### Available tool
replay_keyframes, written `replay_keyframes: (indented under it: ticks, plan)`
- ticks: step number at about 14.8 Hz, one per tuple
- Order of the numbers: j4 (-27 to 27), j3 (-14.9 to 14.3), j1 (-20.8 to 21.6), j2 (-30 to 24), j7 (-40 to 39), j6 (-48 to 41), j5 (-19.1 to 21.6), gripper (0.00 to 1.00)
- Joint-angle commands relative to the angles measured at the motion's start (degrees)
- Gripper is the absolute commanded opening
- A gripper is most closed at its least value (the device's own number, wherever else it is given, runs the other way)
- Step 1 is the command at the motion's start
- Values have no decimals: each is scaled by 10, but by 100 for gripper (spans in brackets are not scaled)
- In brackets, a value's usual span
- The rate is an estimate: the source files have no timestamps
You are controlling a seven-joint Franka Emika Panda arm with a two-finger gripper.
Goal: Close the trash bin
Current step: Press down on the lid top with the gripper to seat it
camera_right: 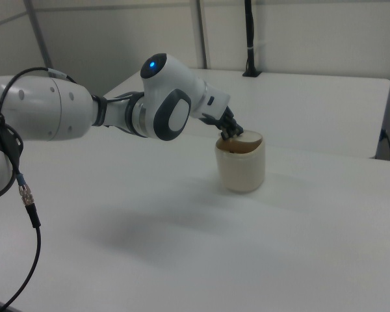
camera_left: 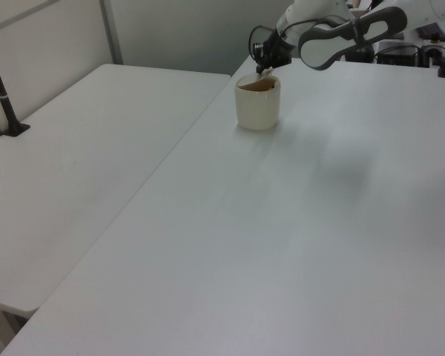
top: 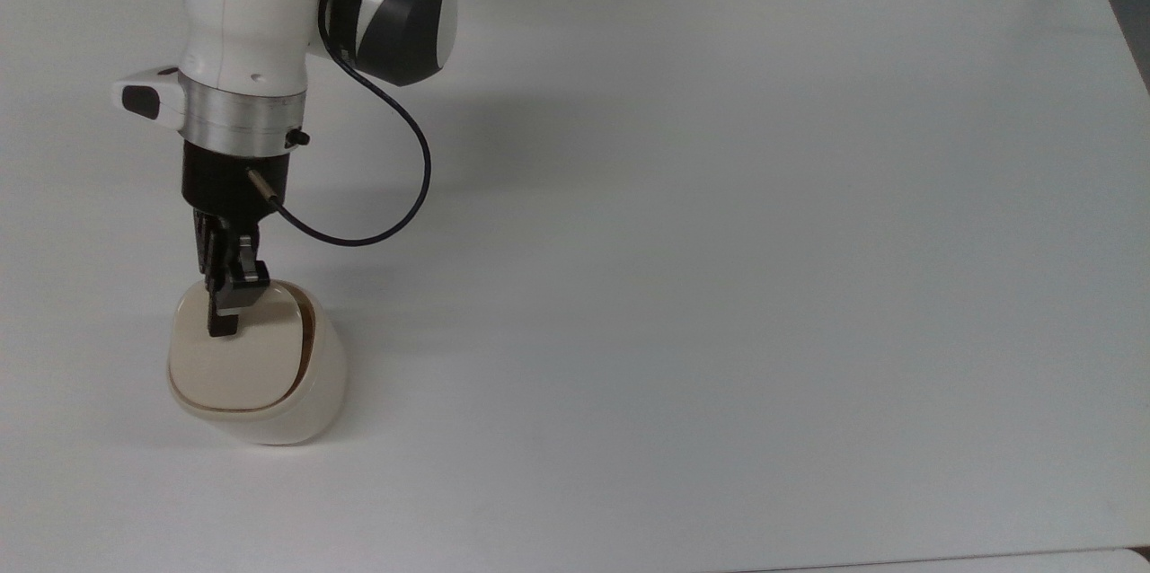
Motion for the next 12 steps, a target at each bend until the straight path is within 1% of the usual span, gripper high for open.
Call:
replay_keyframes:
  ticks: [1, 5, 10, 12]
  plan:
    - [-49, 13, 2, -31, -54, -19, -4, 0]
    - [-61, 21, 2, -25, -81, -19, -5, 0]
    - [-72, 28, 2, -18, -89, -19, -6, 0]
    - [-70, 28, -5, -33, -90, -19, -5, 0]
